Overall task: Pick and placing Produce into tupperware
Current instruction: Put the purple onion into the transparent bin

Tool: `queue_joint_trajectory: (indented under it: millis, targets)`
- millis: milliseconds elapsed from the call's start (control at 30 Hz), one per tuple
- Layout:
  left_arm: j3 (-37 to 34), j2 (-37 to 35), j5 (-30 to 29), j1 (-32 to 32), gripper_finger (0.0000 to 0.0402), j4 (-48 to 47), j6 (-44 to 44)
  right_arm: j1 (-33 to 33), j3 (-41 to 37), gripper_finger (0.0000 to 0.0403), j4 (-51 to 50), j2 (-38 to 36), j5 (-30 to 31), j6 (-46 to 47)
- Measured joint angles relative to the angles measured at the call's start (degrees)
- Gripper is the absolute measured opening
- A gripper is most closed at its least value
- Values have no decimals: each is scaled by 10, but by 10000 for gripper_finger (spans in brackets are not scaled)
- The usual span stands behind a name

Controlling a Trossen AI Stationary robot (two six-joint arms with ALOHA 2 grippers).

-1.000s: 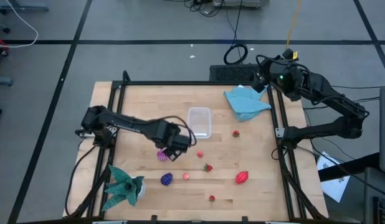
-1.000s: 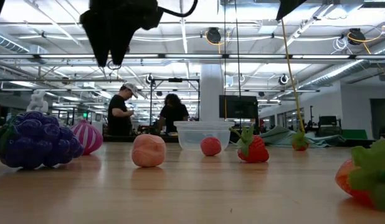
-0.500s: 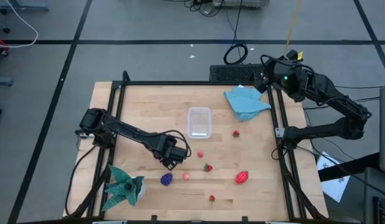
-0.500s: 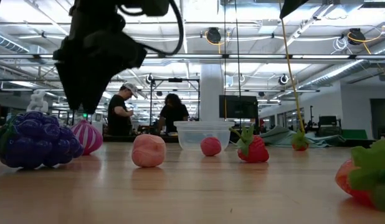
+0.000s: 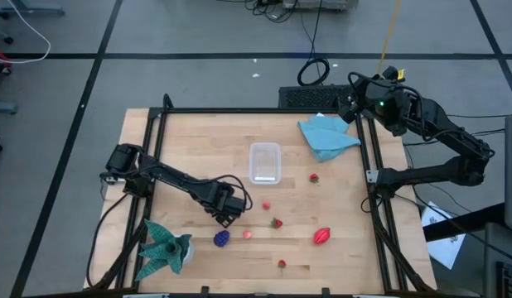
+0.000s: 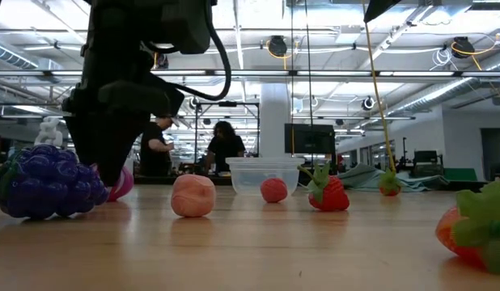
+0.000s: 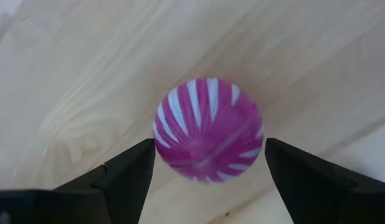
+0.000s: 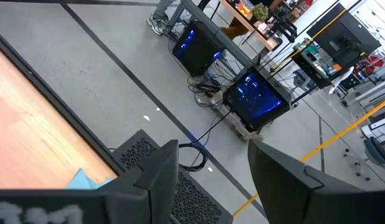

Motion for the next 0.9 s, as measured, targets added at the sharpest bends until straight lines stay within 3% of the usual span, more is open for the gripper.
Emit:
queue_joint_trajectory:
  millis: [900]
  targets:
    - [-9, 0, -2, 18, 304, 36, 25, 0, 0, 183, 0, 0, 0, 0]
